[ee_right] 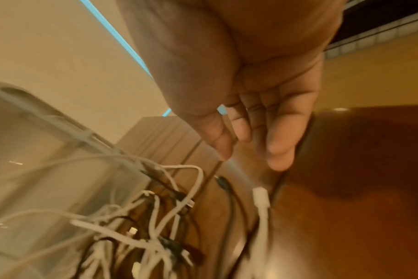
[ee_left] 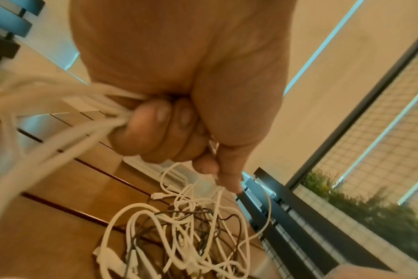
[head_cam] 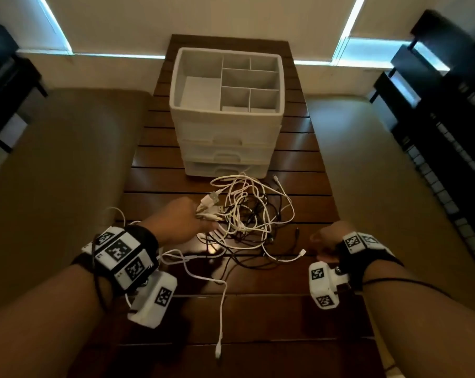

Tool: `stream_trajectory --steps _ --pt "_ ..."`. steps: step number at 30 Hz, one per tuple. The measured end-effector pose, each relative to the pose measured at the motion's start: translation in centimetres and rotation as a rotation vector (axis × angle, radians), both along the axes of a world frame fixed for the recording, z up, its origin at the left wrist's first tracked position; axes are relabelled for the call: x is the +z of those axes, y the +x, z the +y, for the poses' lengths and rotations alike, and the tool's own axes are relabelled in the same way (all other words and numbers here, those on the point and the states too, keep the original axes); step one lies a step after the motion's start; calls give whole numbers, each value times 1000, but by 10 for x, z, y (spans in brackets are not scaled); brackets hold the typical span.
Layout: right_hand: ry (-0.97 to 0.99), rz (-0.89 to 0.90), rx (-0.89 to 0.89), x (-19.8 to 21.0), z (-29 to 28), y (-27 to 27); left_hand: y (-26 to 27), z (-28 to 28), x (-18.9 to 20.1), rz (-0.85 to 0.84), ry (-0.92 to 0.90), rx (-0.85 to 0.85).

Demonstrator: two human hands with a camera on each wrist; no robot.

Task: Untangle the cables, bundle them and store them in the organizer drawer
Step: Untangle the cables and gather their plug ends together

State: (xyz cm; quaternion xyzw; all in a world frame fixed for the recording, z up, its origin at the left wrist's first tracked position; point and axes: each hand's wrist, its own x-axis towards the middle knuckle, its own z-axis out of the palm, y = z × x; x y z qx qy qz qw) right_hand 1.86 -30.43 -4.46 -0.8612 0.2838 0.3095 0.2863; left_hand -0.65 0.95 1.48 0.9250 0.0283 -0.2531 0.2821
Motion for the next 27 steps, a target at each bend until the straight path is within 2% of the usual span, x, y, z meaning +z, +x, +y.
stream_trajectory --steps 1,5,9,13,16,22,25,27 --pt "31 30 -62 -7 -1 -5 -2 -3 -2 20 6 -38" --pt "89 35 -53 -39 2 -16 -7 -4 -8 63 -1 -162" --pt "32 -102 -31 -55 17 -16 -7 4 -16 62 -25 -152" --pt "-53 -146 43 -52 30 -6 -9 8 -17 44 -30 -132" --pt "-114 -149 170 -54 35 -1 -11 8 -15 19 -29 -116" --pt "-69 -183 122 -50 37 -1 -14 11 -13 -8 -60 -44" --pt "-116 -313 210 -47 38 -2 -13 12 -13 -4 -80 -32" --pt "-56 -301 325 -42 43 -1 -12 13 -14 -13 -79 -35"
